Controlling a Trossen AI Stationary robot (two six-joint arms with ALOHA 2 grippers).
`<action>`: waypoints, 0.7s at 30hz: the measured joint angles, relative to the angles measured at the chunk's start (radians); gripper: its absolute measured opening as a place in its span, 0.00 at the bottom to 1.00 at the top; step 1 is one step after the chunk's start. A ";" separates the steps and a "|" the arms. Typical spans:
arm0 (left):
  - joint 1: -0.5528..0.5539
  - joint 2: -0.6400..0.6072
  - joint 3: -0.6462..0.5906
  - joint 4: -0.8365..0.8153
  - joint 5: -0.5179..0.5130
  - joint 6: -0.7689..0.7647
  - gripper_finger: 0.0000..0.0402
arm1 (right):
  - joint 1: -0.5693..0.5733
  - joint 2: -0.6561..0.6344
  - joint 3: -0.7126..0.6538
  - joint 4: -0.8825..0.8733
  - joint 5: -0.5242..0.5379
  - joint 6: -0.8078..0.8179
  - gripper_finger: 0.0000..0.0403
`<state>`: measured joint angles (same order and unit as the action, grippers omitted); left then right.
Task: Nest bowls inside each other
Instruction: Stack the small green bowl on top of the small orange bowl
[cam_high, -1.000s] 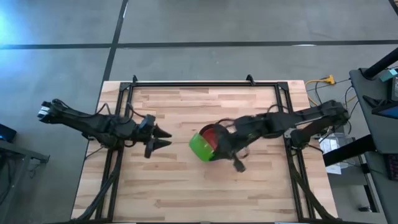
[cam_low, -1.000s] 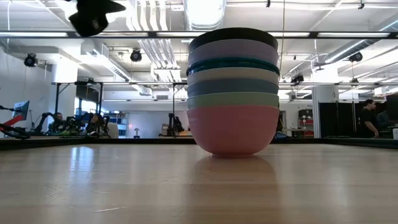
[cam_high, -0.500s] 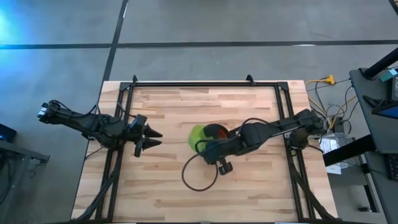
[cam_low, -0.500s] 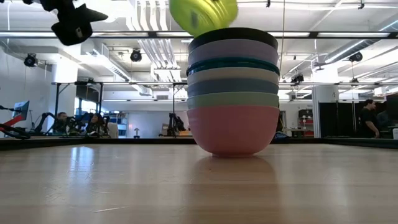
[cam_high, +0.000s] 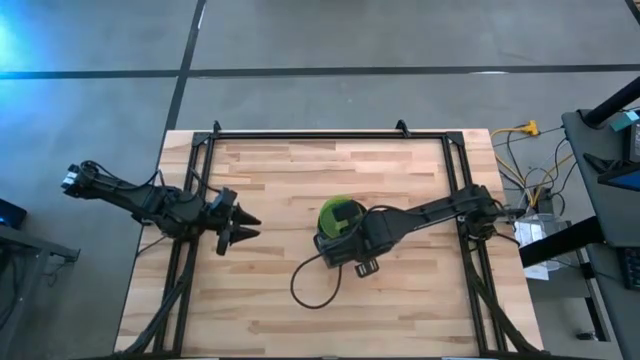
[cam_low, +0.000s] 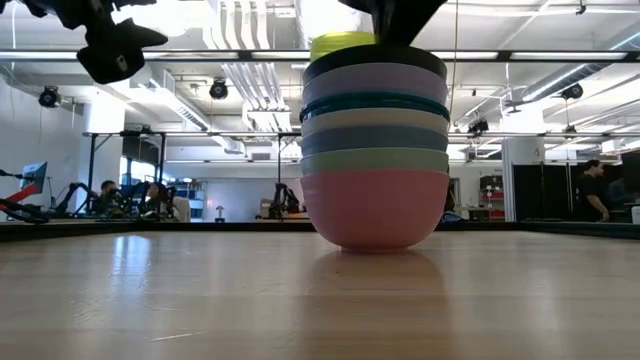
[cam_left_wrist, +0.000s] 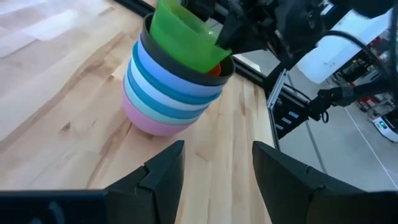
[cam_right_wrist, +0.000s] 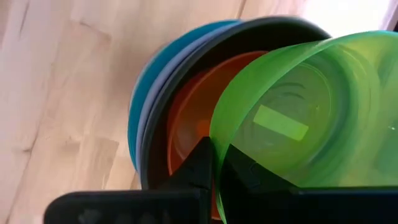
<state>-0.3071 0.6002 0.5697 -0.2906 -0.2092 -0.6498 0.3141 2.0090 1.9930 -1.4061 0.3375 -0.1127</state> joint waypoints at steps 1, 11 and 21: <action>-0.002 0.000 0.000 0.001 0.000 0.000 0.43 | 0.000 0.003 0.000 -0.006 0.000 0.006 0.02; -0.003 -0.001 -0.001 -0.001 0.004 0.001 0.43 | -0.012 0.002 -0.015 -0.036 -0.040 0.034 0.02; -0.003 0.001 -0.003 -0.002 0.007 0.008 0.43 | -0.014 0.003 -0.019 -0.029 -0.069 0.034 0.02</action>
<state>-0.3099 0.6014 0.5671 -0.2924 -0.2024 -0.6420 0.3004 2.0117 1.9743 -1.4353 0.2680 -0.0784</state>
